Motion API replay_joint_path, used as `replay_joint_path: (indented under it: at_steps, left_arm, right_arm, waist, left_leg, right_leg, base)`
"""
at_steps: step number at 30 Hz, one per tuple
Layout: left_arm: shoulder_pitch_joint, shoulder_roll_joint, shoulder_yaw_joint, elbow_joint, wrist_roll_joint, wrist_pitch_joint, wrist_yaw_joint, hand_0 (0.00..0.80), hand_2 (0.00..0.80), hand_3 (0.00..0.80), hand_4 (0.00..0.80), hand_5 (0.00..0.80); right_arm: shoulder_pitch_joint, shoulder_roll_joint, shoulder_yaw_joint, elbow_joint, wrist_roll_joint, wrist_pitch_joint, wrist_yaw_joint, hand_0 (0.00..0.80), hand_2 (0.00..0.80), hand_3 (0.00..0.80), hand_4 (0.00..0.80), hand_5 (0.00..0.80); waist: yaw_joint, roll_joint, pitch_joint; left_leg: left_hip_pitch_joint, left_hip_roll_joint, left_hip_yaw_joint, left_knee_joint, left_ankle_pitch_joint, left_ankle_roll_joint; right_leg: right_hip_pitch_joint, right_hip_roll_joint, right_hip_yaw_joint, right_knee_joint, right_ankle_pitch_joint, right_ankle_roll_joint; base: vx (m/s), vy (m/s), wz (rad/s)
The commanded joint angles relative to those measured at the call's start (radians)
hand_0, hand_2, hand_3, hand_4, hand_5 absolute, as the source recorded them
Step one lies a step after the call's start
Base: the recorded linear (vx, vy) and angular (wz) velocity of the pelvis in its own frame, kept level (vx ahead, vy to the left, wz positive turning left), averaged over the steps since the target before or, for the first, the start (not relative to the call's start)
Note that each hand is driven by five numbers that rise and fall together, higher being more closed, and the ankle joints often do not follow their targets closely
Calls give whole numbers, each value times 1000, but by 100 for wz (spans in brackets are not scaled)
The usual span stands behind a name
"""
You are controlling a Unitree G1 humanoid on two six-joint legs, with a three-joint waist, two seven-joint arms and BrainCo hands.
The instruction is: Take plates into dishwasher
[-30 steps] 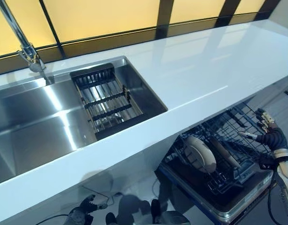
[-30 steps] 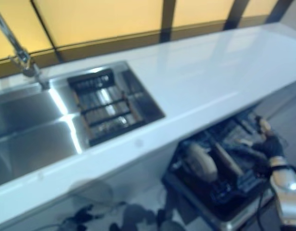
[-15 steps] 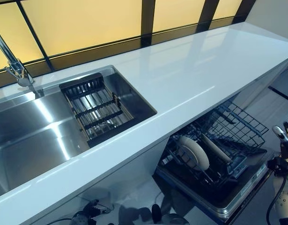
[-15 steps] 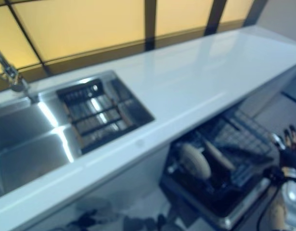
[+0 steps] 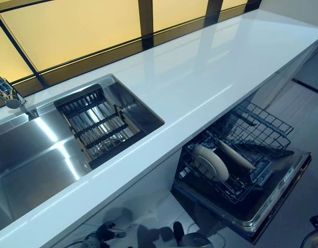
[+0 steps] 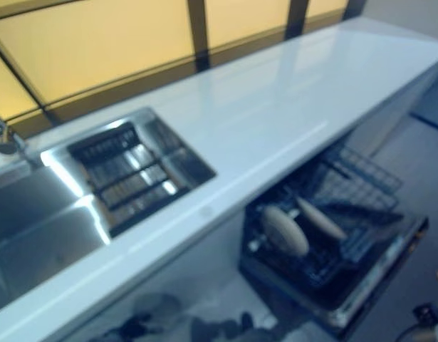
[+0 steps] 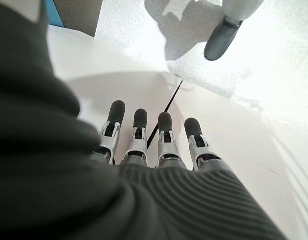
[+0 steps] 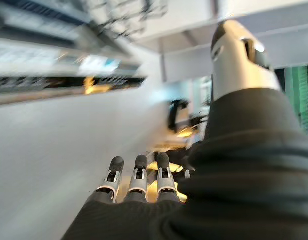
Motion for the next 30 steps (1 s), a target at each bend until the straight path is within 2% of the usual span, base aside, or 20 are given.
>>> replay_joint_path:
  at_steps: [1,8,13,18,24,30]
  left_arm:
    - [-109,25,27,37,-15,-28,3,0,0,0,0,0]
    - [-133,8,14,13,-4,-2,-6,0,0,0,0,0]
    - [-159,-19,-3,-1,-6,14,-2,0,0,0,0,0]
    - [-162,-28,-6,-9,-1,30,-11,0,0,0,0,0]
    - [-141,-32,-11,-39,3,30,-23,0,0,0,0,0]
    - [-122,-27,-7,-77,4,34,-27,0,0,0,0,0]
  right_arm:
    - [-52,26,-15,67,52,-26,39,0,0,0,0,0]
    - [-86,105,60,175,138,-18,193,0,0,0,0,0]
    - [-131,146,162,230,96,35,314,0,0,0,0,0]
    - [-155,162,220,240,33,74,368,0,0,0,0,0]
    - [-183,166,265,204,-7,77,417,0,0,0,0,0]
    - [-185,191,331,46,-20,62,489,0,0,0,0,0]
  waist:
    - [3,-39,12]
    - [13,-8,20]
    - [27,15,22]
    - [41,27,17]
    - [61,49,23]
    - [66,59,36]
  left_leg:
    - [-36,-18,11,21,-1,23]
    - [-50,-21,-2,26,5,20]
    - [-62,-23,-9,21,18,17]
    - [-66,-25,-14,20,26,14]
    - [-66,-32,-28,14,34,11]
    - [-71,-38,-37,10,39,12]
  right_leg:
    - [27,25,-32,53,-90,16]
    - [13,15,-39,57,-91,13]
    - [7,13,-46,52,-86,10]
    - [18,11,-58,49,-89,8]
    - [28,5,-74,41,-89,6]
    - [26,0,-82,37,-86,4]
  base:
    - [-30,-27,-1]
    - [-46,2,0]
    - [-40,23,0]
    - [0,0,0]
    - [-8,23,1]
    - [-33,28,4]
